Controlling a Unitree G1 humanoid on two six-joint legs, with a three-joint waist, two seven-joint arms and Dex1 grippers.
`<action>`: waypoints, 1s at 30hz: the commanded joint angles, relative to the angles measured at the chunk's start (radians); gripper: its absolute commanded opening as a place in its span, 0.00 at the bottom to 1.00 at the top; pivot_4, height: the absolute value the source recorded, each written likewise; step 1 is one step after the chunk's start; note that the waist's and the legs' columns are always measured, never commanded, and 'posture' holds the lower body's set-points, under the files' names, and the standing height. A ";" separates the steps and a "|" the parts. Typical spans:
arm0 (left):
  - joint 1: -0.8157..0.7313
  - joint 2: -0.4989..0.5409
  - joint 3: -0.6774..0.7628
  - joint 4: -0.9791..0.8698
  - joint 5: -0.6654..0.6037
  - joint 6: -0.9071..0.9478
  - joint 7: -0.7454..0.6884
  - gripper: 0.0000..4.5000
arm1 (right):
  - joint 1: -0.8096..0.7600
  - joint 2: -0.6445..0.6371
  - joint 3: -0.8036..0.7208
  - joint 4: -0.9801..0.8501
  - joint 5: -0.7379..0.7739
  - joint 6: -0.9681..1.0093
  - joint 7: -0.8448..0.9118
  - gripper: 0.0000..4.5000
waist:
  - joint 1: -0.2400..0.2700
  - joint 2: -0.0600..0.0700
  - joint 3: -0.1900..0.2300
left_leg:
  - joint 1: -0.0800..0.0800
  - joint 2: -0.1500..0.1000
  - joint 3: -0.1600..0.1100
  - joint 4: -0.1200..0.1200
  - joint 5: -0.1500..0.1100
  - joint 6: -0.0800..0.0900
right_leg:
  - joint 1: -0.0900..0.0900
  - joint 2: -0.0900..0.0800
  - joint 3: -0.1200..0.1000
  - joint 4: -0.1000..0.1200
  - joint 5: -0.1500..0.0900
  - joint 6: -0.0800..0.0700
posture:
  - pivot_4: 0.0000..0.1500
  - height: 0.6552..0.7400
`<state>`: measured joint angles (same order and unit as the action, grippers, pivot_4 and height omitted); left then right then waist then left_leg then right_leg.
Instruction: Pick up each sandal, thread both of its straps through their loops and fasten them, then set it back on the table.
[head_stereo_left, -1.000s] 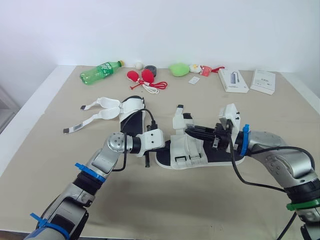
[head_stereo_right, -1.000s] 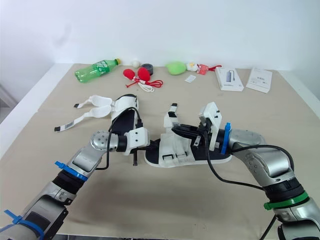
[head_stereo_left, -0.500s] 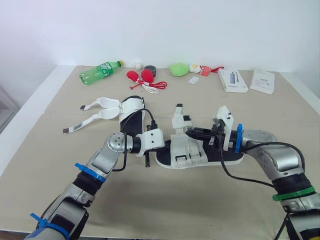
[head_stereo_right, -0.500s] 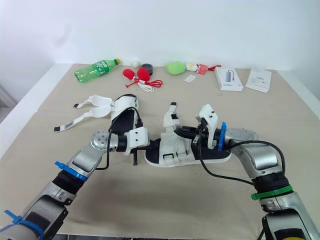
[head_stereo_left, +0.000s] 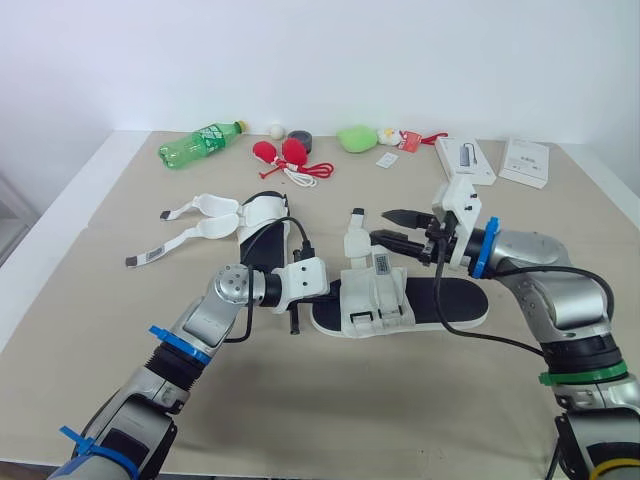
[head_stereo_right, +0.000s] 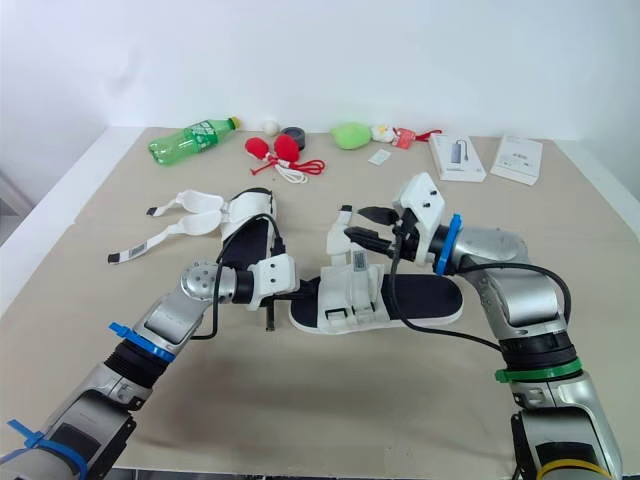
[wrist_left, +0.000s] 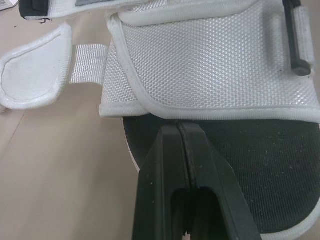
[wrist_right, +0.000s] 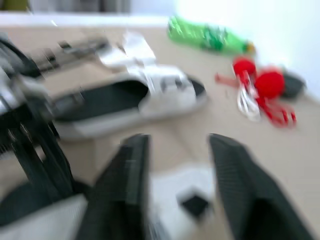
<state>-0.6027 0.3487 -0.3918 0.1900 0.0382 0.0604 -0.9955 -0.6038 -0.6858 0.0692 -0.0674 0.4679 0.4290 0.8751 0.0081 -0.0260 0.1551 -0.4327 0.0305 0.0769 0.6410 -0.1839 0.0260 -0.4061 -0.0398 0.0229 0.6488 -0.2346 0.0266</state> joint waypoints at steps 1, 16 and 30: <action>0.004 0.005 -0.021 0.016 0.006 -0.010 -0.028 0.00 | -0.022 -0.003 0.022 -0.023 -0.008 0.116 -0.005 0.05 | 0.000 0.000 0.000 | 0.000 0.000 0.000 0.000 0.000 0.000 | 0.000 0.000 0.000 0.000 0.000 0.000 | 1.00 1.00; 0.014 0.008 -0.014 0.012 0.010 -0.016 -0.025 0.00 | -0.062 -0.094 0.153 0.056 -0.182 0.286 0.060 0.01 | 0.000 0.000 0.000 | -0.004 0.000 -0.001 0.000 0.000 0.000 | -0.004 0.000 -0.002 0.000 -0.001 -0.002 | 1.00 1.00; 0.021 0.010 -0.017 0.004 0.009 -0.020 -0.032 0.00 | -0.026 -0.115 0.180 0.092 -0.230 0.295 0.143 0.01 | 0.000 0.000 -0.001 | -0.003 0.000 -0.001 0.000 0.000 0.000 | -0.003 0.000 -0.002 0.000 -0.001 -0.001 | 1.00 1.00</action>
<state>-0.6016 0.3489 -0.3879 0.1878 0.0380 0.0381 -1.0099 -0.6533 -0.7933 0.2315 0.0078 0.2560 0.7092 1.0070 0.0081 -0.0261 0.1545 -0.4361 0.0301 0.0758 0.6408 -0.1841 0.0261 -0.4089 -0.0402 0.0211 0.6487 -0.2360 0.0253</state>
